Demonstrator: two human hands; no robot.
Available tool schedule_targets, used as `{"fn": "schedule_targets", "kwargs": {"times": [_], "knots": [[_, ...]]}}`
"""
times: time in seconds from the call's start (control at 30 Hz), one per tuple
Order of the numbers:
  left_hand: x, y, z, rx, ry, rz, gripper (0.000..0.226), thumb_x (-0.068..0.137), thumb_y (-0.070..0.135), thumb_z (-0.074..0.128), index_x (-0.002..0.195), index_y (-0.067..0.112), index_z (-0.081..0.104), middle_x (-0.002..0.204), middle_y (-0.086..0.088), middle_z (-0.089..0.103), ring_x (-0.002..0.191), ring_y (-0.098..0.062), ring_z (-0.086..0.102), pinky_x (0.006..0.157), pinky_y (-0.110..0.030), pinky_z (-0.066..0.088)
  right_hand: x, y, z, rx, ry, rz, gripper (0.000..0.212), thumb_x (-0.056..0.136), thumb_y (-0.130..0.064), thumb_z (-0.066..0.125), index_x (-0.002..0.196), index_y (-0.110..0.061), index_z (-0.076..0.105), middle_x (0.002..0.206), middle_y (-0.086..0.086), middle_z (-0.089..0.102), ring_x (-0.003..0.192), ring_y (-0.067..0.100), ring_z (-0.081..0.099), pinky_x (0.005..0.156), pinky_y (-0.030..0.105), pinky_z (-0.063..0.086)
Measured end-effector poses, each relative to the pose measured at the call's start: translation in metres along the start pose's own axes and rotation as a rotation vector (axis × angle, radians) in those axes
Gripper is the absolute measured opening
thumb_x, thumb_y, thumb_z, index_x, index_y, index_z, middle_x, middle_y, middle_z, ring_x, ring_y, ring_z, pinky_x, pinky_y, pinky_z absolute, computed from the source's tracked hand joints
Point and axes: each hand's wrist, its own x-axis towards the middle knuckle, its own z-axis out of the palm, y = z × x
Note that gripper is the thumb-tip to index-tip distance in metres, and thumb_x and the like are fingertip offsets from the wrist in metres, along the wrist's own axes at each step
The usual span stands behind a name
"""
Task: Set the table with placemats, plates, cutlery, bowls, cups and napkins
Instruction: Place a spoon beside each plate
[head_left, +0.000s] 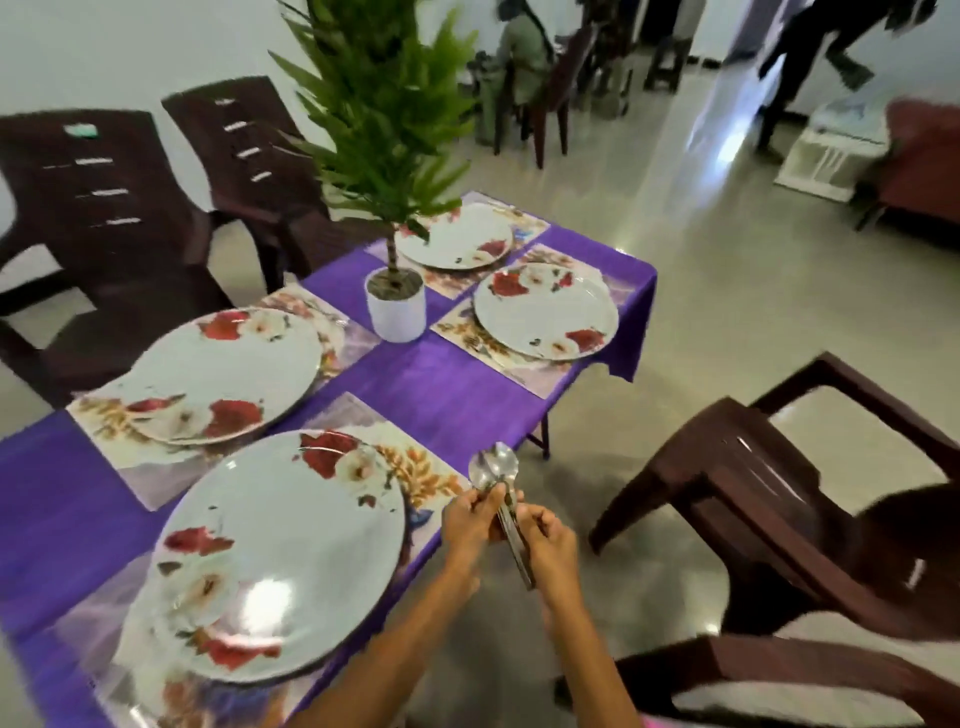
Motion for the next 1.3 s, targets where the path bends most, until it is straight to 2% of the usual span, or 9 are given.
{"fn": "schedule_targets", "kwargs": {"times": [0.2, 0.33, 0.53, 0.6, 0.7, 0.83, 1.0, 1.13, 1.3], "knots": [[0.042, 0.047, -0.046, -0.079, 0.171, 0.014, 0.019, 0.093, 0.021, 0.056, 0.095, 0.005, 0.066, 0.088, -0.01, 0.074, 0.071, -0.024, 0.072, 0.057, -0.03, 0.054, 0.049, -0.035, 0.061, -0.015, -0.199, 0.0, 0.014, 0.094, -0.011, 0.056, 0.086, -0.004, 0.065, 0.072, 0.003, 0.067, 0.06, 0.006, 0.06, 0.058, 0.015, 0.048], [0.065, 0.052, -0.076, -0.004, 0.396, 0.061, 0.019, 0.092, 0.021, 0.057, 0.08, 0.012, 0.069, 0.087, -0.017, 0.072, 0.073, -0.026, 0.07, 0.072, -0.04, 0.057, 0.083, -0.032, 0.087, -0.142, -0.335, 0.059, 0.012, 0.092, -0.003, 0.057, 0.081, -0.005, 0.062, 0.064, -0.002, 0.064, 0.057, 0.008, 0.057, 0.053, 0.014, 0.047], [0.103, 0.068, -0.115, -0.057, 0.692, 0.095, 0.014, 0.09, 0.022, 0.061, 0.094, 0.011, 0.068, 0.09, -0.013, 0.071, 0.084, -0.03, 0.067, 0.081, -0.043, 0.056, 0.147, -0.016, 0.128, -0.485, -0.498, 0.007, 0.022, 0.083, -0.002, 0.066, 0.067, -0.017, 0.067, 0.055, -0.013, 0.064, 0.055, -0.002, 0.056, 0.058, 0.016, 0.046], [0.116, 0.071, -0.123, -0.119, 0.766, 0.089, 0.014, 0.089, 0.02, 0.062, 0.093, 0.01, 0.07, 0.087, -0.014, 0.071, 0.082, -0.032, 0.068, 0.079, -0.048, 0.057, 0.162, -0.011, 0.138, -0.645, -0.569, -0.038, 0.026, 0.083, -0.005, 0.067, 0.066, -0.024, 0.063, 0.055, -0.015, 0.061, 0.063, 0.004, 0.058, 0.06, 0.017, 0.044], [0.123, 0.08, -0.127, -0.177, 0.844, 0.119, 0.016, 0.09, 0.016, 0.061, 0.089, 0.004, 0.071, 0.076, -0.012, 0.072, 0.068, -0.024, 0.07, 0.066, -0.035, 0.059, 0.175, -0.005, 0.146, -0.875, -0.673, -0.084, 0.009, 0.082, -0.015, 0.068, 0.077, -0.023, 0.069, 0.071, -0.005, 0.067, 0.081, 0.017, 0.063, 0.069, 0.026, 0.043], [0.126, 0.075, -0.126, -0.193, 0.88, 0.145, 0.015, 0.087, 0.021, 0.065, 0.085, 0.008, 0.072, 0.078, -0.013, 0.072, 0.076, -0.034, 0.069, 0.076, -0.044, 0.058, 0.181, -0.003, 0.153, -1.042, -0.734, -0.164, 0.017, 0.084, -0.021, 0.066, 0.097, -0.014, 0.074, 0.099, 0.004, 0.073, 0.097, 0.02, 0.065, 0.072, 0.025, 0.043], [0.126, 0.073, -0.121, -0.209, 0.93, 0.116, 0.018, 0.089, 0.024, 0.063, 0.094, 0.009, 0.07, 0.083, -0.009, 0.071, 0.081, -0.027, 0.069, 0.078, -0.04, 0.057, 0.18, -0.002, 0.155, -1.031, -0.717, -0.213, 0.012, 0.082, -0.018, 0.067, 0.09, -0.014, 0.076, 0.091, 0.005, 0.074, 0.089, 0.019, 0.067, 0.074, 0.028, 0.048], [0.126, 0.08, -0.121, -0.204, 0.885, 0.129, 0.016, 0.092, 0.02, 0.059, 0.091, 0.007, 0.069, 0.08, -0.01, 0.071, 0.066, -0.016, 0.069, 0.058, -0.025, 0.056, 0.177, -0.003, 0.155, -1.033, -0.721, -0.221, 0.01, 0.085, -0.016, 0.066, 0.089, -0.016, 0.075, 0.09, -0.002, 0.074, 0.085, 0.011, 0.066, 0.07, 0.021, 0.049], [0.128, 0.088, -0.121, -0.14, 0.803, 0.169, 0.019, 0.092, 0.02, 0.059, 0.096, 0.005, 0.071, 0.086, -0.011, 0.073, 0.067, -0.016, 0.07, 0.065, -0.029, 0.057, 0.179, -0.003, 0.16, -1.047, -0.688, -0.213, 0.021, 0.084, -0.013, 0.062, 0.068, -0.026, 0.065, 0.08, -0.006, 0.072, 0.077, 0.012, 0.067, 0.072, 0.034, 0.056]]}}
